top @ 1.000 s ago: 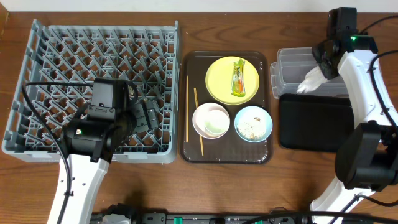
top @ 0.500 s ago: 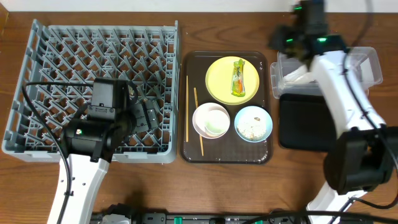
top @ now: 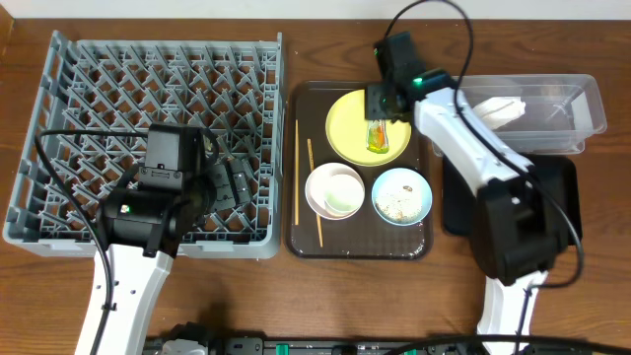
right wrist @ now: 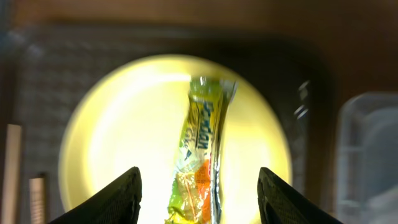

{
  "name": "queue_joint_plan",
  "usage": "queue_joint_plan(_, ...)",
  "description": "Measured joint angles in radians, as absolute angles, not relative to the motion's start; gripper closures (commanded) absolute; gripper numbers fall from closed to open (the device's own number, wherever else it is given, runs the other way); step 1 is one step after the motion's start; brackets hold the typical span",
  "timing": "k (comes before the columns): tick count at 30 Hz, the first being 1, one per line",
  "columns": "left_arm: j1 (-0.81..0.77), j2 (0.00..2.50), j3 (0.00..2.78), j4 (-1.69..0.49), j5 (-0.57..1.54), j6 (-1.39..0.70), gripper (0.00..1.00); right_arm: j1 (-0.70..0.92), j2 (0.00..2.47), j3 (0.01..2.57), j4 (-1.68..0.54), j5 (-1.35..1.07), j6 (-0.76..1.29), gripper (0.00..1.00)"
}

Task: Sort waste into correct bins and load items into the dishwasher
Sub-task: 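Reach the right gripper back and grasp the green snack wrapper, then carry the wrapper to the clear bin and release it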

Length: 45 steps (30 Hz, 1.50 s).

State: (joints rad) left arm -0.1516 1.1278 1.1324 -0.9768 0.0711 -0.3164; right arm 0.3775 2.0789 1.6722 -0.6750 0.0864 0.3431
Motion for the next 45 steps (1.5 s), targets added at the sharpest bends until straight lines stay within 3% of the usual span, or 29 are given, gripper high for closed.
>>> queue_joint_plan(4,-0.152,1.128,1.132,-0.977,0.071,-0.316,0.06,0.393,2.154,1.672,-0.687,0.099,0.405,0.45)
queue_joint_plan(8,-0.152,1.128,1.132,-0.977,0.072,-0.316,0.06,0.396,2.193,1.672,-0.692,0.107,0.459,0.55)
queue_joint_plan(12,-0.152,1.128,1.132,-0.977,0.071,-0.317,0.06,0.396,2.226,1.672,-0.698,0.11,0.494,0.79)
queue_joint_plan(17,-0.152,1.128,1.132,-0.977,0.072,-0.316,0.06,0.396,2.235,1.673,-0.706,0.115,0.514,0.99)
queue_joint_plan(29,-0.152,1.128,1.132,-0.977,0.072,-0.316,0.06,0.354,2.104,1.683,-0.72,0.113,0.524,0.99)
queue_joint_plan(36,-0.152,1.128,1.132,-0.977,0.071,-0.316,0.07,0.185,1.877,1.726,-0.859,0.204,0.587,0.99)
queue_joint_plan(43,-0.152,1.128,1.132,-0.977,0.071,-0.316,0.06,0.012,1.901,1.711,-0.953,0.253,0.796,0.98)
queue_joint_plan(44,-0.152,1.128,1.132,-0.977,0.071,-0.316,0.07,-0.004,1.911,1.709,-0.949,0.257,0.818,0.89)
queue_joint_plan(45,-0.152,1.128,1.132,-0.977,0.072,-0.317,0.07,-0.015,1.918,1.707,-0.941,0.259,0.835,0.72)
